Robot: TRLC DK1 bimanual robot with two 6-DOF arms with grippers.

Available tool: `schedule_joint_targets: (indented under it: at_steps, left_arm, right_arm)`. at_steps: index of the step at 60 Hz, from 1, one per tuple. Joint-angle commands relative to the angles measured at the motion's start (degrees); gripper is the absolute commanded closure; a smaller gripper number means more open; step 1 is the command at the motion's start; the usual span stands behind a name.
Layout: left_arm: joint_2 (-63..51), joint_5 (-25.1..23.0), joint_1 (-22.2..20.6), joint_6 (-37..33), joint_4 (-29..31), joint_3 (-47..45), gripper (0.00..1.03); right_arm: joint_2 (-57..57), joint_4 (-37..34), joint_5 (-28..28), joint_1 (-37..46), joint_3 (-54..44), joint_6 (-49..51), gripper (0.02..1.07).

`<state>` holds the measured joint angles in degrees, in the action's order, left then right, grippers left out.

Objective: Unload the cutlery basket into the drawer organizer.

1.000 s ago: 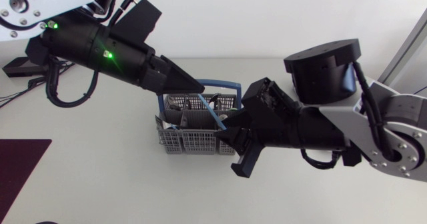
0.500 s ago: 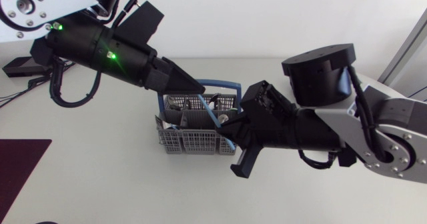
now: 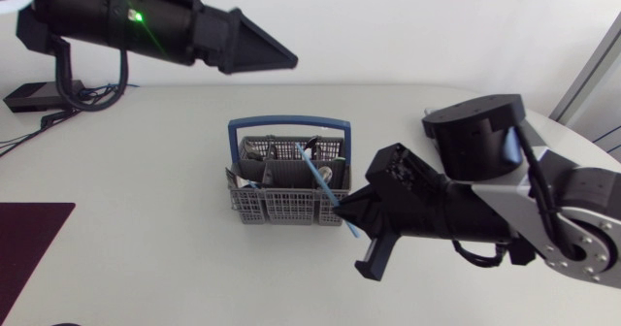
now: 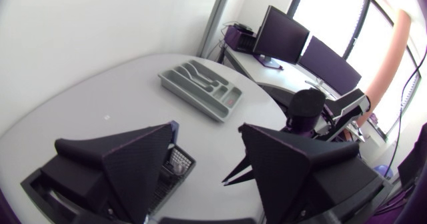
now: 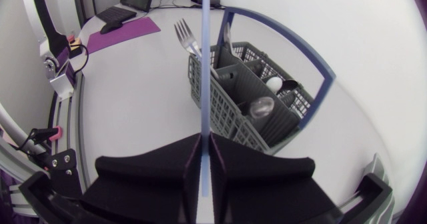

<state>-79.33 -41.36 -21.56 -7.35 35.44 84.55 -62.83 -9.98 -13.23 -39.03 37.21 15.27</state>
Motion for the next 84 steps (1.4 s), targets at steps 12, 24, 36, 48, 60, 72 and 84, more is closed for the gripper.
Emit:
schedule_joint_targets:
  at_steps: [12, 24, 36, 48, 60, 72, 84]
  left_arm:
    - [3.22, 2.34, 5.74, -5.83, 2.88, -0.88, 0.18]
    - [9.02, 12.89, 1.61, -17.08, 3.93, -11.34, 0.18]
    - [13.85, 20.71, -0.06, -24.02, 3.41, -18.9, 0.18]
    - [18.86, 26.69, -1.29, -29.21, 3.06, -23.65, 0.18]
    - [22.03, 28.97, -3.14, -31.76, 2.97, -26.72, 0.18]
    - [23.69, 30.47, -5.07, -33.95, 2.88, -28.74, 0.18]
    - [25.28, 33.81, -9.2, -35.62, 2.0, -31.47, 0.18]
  right_arm:
    - [7.11, -4.35, 0.4, 13.63, -3.99, 2.4, 1.01]
    - [0.78, -2.59, -0.92, 31.29, -1.97, 5.3, 1.01]
    - [-12.23, 1.01, -0.21, 43.95, 3.83, 4.77, 1.01]
    - [-25.06, 1.1, 3.39, 50.1, 12.27, 3.01, 1.01]
    - [-34.91, 0.75, 9.02, 51.24, 18.34, 0.64, 1.01]
    - [-41.85, -1.45, 11.83, 51.77, 23.78, -1.64, 1.01]
    - [-45.63, -1.89, 13.67, 52.12, 25.89, -2.61, 0.97]
